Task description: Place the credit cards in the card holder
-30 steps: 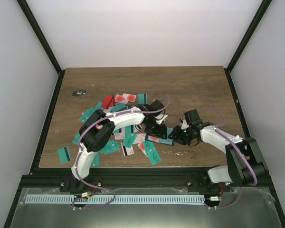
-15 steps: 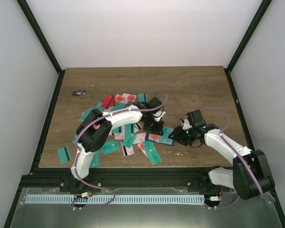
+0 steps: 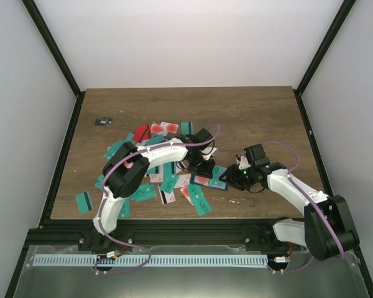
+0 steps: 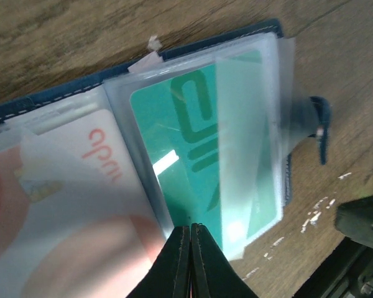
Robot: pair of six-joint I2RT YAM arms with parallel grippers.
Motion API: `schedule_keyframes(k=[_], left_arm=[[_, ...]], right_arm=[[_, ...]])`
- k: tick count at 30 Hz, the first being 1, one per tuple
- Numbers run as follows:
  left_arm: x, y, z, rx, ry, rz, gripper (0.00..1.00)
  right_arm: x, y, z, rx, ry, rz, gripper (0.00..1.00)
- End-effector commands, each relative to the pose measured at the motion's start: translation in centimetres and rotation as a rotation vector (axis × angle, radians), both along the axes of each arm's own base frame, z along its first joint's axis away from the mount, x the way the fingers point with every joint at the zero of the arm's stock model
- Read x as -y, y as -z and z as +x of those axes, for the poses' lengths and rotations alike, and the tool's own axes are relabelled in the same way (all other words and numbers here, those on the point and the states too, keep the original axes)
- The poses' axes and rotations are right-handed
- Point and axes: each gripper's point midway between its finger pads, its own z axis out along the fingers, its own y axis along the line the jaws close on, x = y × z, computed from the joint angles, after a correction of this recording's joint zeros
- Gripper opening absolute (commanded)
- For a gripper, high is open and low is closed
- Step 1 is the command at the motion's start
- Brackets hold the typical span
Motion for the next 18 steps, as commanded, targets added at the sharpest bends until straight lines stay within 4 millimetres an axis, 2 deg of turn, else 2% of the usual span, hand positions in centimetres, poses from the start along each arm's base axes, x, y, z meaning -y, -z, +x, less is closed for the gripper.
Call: schedule_keyframes(k=[1,10,18], left_arm=[[0.2,1.9,-0.3,-0.033,0.016,0.004,0.04],[-0.6,3.3,-0.6,-0.036,0.029,0.047,0.04],[-0.9,3.5,-0.9,-0.04,0.041,0.051,0.04]], right_arm=[[-0.4,-0.3,0.7,0.013,0.009,0.033,0.41],[0.2,1.0,1.2,-0.022,0.038,-0.025,0.43],[-0.2,1.5,1.6,-0.023,0.025,-0.005,0.43]])
